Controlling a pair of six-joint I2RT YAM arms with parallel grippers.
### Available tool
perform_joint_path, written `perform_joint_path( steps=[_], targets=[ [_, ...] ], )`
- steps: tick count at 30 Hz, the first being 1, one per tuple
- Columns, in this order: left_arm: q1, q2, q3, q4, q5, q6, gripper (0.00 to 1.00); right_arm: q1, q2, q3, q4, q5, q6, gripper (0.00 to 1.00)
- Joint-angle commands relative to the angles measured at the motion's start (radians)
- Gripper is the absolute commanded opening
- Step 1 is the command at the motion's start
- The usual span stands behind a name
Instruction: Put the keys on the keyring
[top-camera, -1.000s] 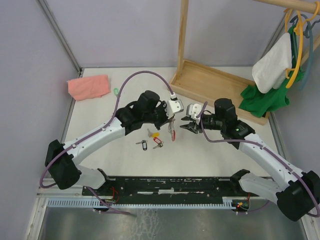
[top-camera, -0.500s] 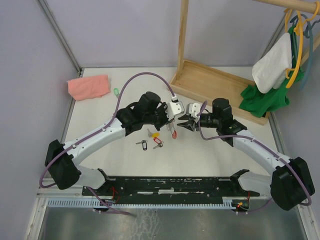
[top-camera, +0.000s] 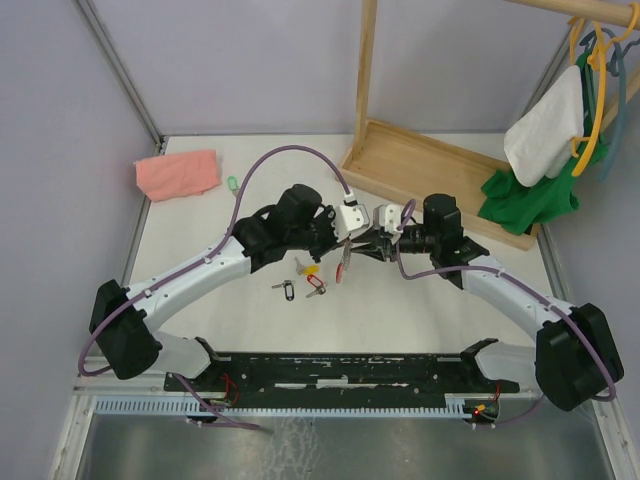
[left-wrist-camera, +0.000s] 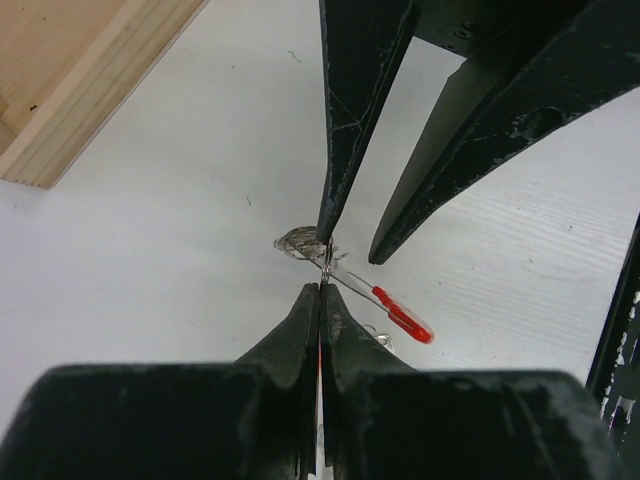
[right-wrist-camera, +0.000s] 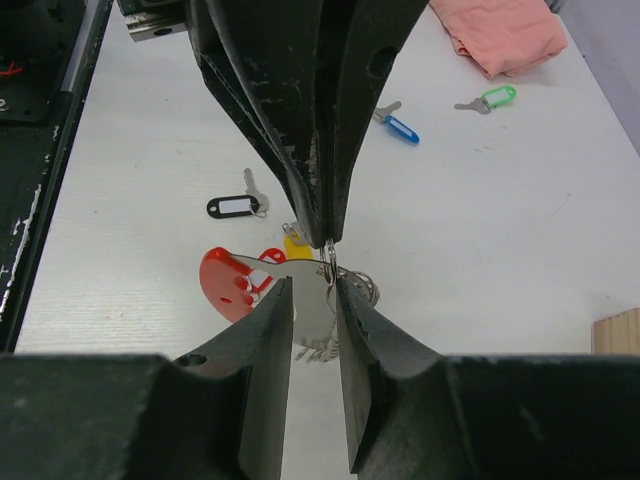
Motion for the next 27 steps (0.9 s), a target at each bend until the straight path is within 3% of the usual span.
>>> perform_joint_path(
  steps=[1,15,27],
  targets=[
    [-0.007,-0.032,0.006,0.047,0.027,0.036,0.03,-0.002,0.016,0.049,0.045,-0.064,0.022,0.31],
    [-0.008,-0.025,0.009,0.042,0.035,0.038,0.03,-0.002,0.033,0.077,0.054,-0.083,0.041,0.26],
    [-0.009,-0.026,0.001,0.052,0.054,0.036,0.03,-0.002,0.061,0.118,-0.027,-0.114,0.004,0.12]
  ],
)
